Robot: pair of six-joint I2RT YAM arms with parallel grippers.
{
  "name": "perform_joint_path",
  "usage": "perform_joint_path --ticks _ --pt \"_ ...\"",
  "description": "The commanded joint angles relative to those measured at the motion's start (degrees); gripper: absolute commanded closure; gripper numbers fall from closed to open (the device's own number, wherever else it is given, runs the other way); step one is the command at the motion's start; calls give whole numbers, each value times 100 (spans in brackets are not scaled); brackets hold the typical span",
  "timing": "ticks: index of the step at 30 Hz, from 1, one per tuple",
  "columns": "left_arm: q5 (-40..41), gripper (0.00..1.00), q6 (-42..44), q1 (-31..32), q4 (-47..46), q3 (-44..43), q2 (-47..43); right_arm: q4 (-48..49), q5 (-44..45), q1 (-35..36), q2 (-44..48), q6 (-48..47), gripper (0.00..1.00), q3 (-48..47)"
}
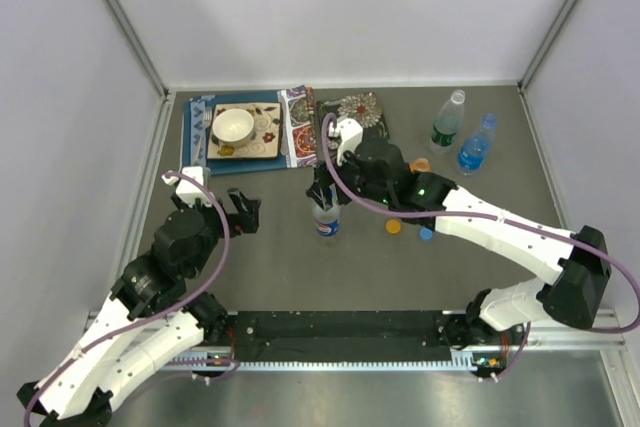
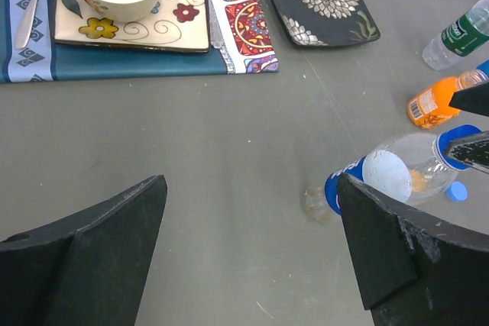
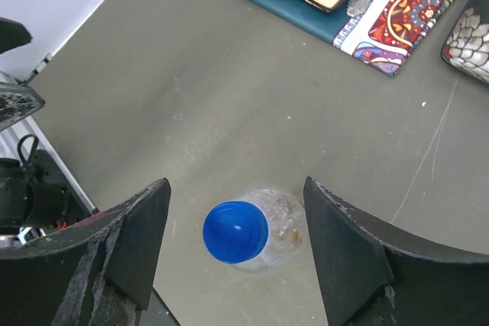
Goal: Unscrew the bottle caps
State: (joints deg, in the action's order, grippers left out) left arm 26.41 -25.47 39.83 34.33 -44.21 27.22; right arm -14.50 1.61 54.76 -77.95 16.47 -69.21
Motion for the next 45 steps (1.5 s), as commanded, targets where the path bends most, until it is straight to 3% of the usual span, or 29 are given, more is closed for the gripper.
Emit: perform_joint_path --ticks 1,9,21,26,29,34,38,45 --pt "-75 1 -168 -2 -154 87 -6 27 261 70 -88 -12 32 65" --pt "-163 2 -186 -2 -242 167 55 0 270 96 -168 102 43 276" --pt "-215 2 -134 -2 -295 149 46 -79 735 131 271 155 85 330" --pt "-636 1 121 -2 -733 35 46 -342 1262 105 649 251 96 75" --pt "-1522 1 297 -11 -1278 -123 195 -615 1238 -96 773 584 100 -241" --pt "-3279 1 131 -72 -2365 -404 757 -791 -35 -677 913 1288 100 -541" --pt "-5519 1 -176 -143 -3562 -440 1091 -782 -836 -906 1045 1631 100 -629" --pt "-5786 1 -72 -160 -3889 -589 1522 -703 -1522 -906 1335 1675 100 -848"
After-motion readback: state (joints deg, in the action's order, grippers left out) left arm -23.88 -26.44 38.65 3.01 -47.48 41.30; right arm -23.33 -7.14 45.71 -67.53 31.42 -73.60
